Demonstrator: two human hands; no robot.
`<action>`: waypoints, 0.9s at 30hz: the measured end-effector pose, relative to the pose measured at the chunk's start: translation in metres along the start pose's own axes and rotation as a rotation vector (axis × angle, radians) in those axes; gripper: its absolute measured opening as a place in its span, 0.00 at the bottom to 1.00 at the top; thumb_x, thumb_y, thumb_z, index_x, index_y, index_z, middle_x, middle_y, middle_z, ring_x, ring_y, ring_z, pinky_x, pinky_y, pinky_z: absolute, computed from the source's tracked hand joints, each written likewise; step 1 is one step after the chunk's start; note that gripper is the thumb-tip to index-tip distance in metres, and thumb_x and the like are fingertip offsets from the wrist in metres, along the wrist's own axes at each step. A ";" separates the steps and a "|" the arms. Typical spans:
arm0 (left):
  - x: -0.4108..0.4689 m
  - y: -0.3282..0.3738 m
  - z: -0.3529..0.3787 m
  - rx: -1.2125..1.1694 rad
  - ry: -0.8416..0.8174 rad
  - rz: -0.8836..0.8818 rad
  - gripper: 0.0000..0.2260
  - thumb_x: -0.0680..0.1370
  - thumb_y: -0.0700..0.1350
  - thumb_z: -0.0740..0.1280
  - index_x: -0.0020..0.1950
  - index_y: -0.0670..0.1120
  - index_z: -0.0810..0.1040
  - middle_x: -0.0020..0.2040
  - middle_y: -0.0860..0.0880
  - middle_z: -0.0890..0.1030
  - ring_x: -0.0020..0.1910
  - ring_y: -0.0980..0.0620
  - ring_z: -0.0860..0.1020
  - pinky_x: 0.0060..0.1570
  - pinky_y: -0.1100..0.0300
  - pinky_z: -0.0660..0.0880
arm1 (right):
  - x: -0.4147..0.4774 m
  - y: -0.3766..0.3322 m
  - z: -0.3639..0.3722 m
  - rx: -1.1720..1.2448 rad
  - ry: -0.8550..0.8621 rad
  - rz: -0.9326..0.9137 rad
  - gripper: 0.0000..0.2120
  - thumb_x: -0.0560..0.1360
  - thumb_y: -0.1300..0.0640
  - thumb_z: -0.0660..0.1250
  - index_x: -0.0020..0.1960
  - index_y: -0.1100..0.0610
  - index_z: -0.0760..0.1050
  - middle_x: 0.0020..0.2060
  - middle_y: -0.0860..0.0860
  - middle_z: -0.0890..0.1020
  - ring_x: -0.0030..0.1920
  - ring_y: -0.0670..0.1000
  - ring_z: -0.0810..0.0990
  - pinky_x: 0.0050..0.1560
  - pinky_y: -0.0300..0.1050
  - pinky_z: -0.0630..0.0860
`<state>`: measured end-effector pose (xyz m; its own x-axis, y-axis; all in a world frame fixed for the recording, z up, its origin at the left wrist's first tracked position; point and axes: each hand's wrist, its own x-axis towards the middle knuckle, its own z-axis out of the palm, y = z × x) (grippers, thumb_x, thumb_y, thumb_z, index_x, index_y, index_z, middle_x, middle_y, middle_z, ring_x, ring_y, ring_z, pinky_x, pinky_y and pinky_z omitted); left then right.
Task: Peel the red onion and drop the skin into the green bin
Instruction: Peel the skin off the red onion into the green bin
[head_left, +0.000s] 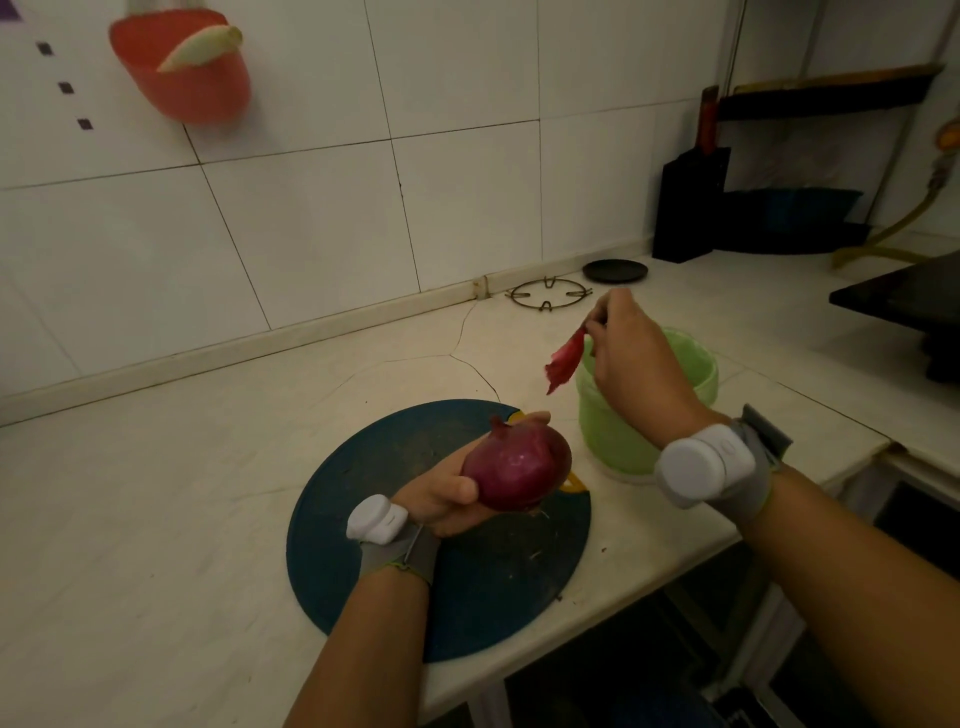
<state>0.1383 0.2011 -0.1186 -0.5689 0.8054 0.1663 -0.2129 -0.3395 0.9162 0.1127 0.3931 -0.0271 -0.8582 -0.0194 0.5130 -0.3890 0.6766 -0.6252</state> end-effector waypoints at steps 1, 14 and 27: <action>0.000 0.000 0.000 0.002 -0.001 0.010 0.37 0.69 0.46 0.75 0.74 0.48 0.63 0.68 0.44 0.71 0.66 0.44 0.72 0.62 0.54 0.73 | 0.003 0.002 -0.005 0.003 0.021 0.038 0.01 0.79 0.60 0.57 0.50 0.55 0.65 0.39 0.49 0.73 0.38 0.47 0.73 0.36 0.40 0.72; 0.000 0.003 0.010 -0.163 0.497 0.126 0.45 0.45 0.47 0.84 0.60 0.46 0.74 0.54 0.41 0.77 0.49 0.44 0.79 0.47 0.56 0.79 | 0.010 0.050 -0.048 -0.216 0.103 0.103 0.02 0.74 0.62 0.67 0.47 0.58 0.77 0.44 0.55 0.81 0.44 0.52 0.77 0.46 0.43 0.73; 0.005 0.006 0.009 -0.165 0.547 0.134 0.43 0.50 0.38 0.83 0.62 0.41 0.71 0.53 0.42 0.82 0.54 0.43 0.81 0.48 0.54 0.80 | 0.005 0.027 -0.036 -0.212 0.108 -0.069 0.07 0.75 0.57 0.66 0.51 0.56 0.81 0.46 0.52 0.83 0.44 0.46 0.76 0.48 0.38 0.68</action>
<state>0.1410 0.2074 -0.1094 -0.9174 0.3971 0.0245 -0.2063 -0.5275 0.8241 0.1101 0.4375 -0.0200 -0.7867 0.0001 0.6173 -0.3567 0.8161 -0.4547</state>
